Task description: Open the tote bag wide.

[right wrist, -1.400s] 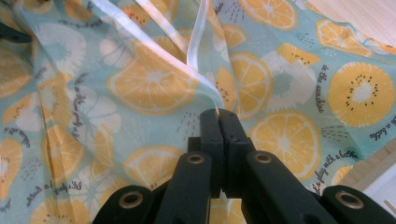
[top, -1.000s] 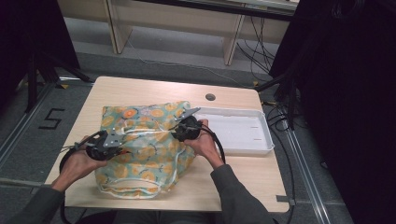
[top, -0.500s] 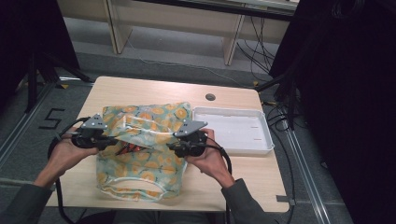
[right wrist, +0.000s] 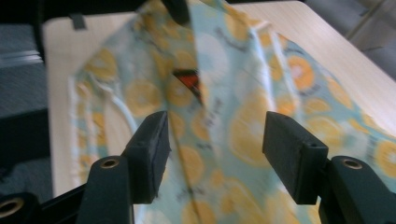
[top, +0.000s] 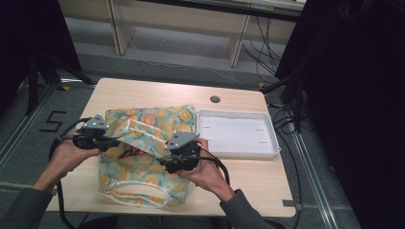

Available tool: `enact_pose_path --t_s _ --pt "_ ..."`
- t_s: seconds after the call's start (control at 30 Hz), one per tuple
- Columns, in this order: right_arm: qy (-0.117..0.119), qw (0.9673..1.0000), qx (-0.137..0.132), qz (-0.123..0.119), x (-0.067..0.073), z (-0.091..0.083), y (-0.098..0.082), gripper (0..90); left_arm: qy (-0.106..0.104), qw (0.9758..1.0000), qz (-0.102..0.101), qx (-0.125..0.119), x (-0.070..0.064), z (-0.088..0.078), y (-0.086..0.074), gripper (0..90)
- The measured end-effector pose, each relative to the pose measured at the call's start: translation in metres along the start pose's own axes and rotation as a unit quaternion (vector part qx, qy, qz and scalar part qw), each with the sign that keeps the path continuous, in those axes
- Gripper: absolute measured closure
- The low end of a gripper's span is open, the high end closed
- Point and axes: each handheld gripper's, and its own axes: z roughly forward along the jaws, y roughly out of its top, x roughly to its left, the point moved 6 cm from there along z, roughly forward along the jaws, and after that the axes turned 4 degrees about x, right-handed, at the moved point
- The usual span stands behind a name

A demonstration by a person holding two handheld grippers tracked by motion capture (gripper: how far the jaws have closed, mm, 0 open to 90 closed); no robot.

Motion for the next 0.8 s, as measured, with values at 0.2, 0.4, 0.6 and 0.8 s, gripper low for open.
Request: enact_pose_path --t_s 0.2,0.4,0.6,0.8 --pt "-0.007 0.9994 0.033 0.011 -0.005 0.032 -0.008 38.1 -0.006 1.0000 -0.002 -0.002 -0.004 -0.003 0.002 89.4" --pt "-0.028 0.9963 0.076 0.029 -0.024 0.056 -0.025 35.6 -0.006 0.9999 -0.001 -0.011 -0.001 -0.006 0.002 89.4" --pt "-0.033 0.9949 0.095 0.006 -0.035 0.067 -0.039 49.8 -0.013 0.9999 -0.004 -0.008 -0.002 -0.005 0.000 89.3" --pt "0.003 0.9946 0.103 -0.002 -0.037 0.059 -0.045 90.0 -0.009 0.9999 0.005 0.004 0.000 -0.003 -0.007 89.3"
